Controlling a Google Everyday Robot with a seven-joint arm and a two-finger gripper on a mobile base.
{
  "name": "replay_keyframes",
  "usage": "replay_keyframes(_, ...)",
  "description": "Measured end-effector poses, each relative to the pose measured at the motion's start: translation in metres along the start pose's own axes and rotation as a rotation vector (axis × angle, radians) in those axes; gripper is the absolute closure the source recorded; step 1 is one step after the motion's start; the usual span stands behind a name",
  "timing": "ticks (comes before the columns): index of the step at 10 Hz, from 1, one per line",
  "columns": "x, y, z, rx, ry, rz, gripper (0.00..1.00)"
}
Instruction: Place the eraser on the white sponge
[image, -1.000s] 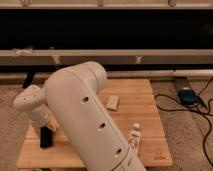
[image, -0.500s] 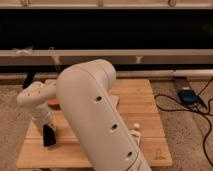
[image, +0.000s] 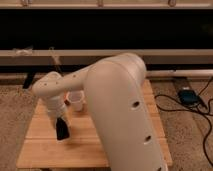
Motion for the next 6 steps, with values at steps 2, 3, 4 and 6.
replay_keyframes(2,-0.005,-0.045,-0.014,-0.013,-0.016,0.054,1.0)
replay_keyframes(3,-0.012,-0.063,-0.019,-0.017,-0.026,0.078,1.0)
replay_keyframes(4,-0.021,-0.088,-0.028,-0.02,-0.042,0.112,1.0)
replay_keyframes(6,-0.038,-0.123,-0.041,-0.022,-0.066,0.162,1.0)
